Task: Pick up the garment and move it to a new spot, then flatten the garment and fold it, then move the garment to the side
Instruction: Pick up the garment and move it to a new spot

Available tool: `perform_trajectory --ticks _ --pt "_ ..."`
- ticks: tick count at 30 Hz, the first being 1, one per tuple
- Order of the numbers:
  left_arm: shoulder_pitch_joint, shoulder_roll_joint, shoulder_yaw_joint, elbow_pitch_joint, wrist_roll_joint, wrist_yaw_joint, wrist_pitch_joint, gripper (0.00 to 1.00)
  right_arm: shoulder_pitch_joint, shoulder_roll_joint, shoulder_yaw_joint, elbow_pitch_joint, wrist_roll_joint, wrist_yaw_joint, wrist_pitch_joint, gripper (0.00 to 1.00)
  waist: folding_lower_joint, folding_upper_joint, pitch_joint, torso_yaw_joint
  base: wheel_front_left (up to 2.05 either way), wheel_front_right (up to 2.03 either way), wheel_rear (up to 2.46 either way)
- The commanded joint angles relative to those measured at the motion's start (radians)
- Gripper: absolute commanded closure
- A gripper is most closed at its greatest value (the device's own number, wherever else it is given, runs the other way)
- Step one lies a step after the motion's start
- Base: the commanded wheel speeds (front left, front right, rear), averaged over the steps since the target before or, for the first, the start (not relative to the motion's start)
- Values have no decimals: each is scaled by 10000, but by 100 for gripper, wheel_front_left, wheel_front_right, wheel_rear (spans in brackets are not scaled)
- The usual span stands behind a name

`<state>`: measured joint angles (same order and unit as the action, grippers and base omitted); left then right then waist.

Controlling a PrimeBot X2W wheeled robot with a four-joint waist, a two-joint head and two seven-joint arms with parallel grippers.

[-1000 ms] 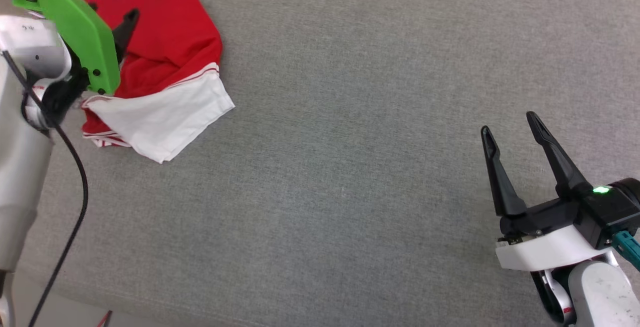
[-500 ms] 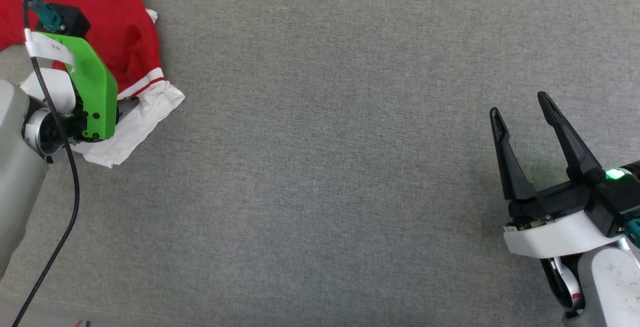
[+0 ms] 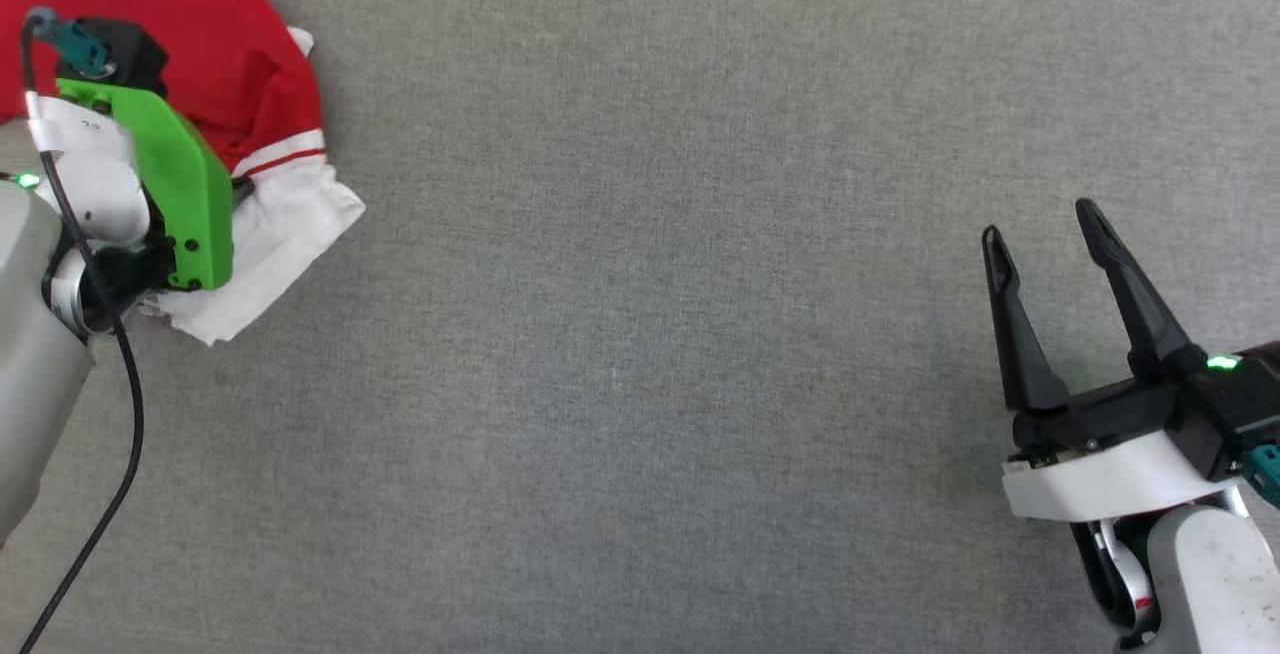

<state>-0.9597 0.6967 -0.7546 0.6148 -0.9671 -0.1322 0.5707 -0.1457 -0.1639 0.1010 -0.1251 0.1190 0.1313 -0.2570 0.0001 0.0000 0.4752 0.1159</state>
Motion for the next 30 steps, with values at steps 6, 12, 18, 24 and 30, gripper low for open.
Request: perform_trajectory --ticks 6,12,18,24,30 --pt "-98 765 -527 -2023 -224 16 -743 100 603 341 -238 99 151 -6 -47 0 -1 0 -1452 223 0 0 0" --pt "-340 947 -1136 -3729 30 16 -966 100 640 603 -145 153 215 -6 -47 0 -1 0 -1829 -135 0 0 0" --pt "-709 -142 -1997 -4675 410 16 -1060 100 588 813 -152 145 274 -6 -47 0 -1 0 -1825 -863 0 0 0" --pt "-1557 -1669 -2988 -4650 728 16 -1486 100 451 951 -240 91 305 -6 -47 0 -1 0 -1470 -1702 0 0 0" --pt "-2331 -3096 -4132 -4054 712 16 -2275 100 363 1056 -541 15 354 -6 -47 0 -1 0 -1068 -2275 0 0 0"
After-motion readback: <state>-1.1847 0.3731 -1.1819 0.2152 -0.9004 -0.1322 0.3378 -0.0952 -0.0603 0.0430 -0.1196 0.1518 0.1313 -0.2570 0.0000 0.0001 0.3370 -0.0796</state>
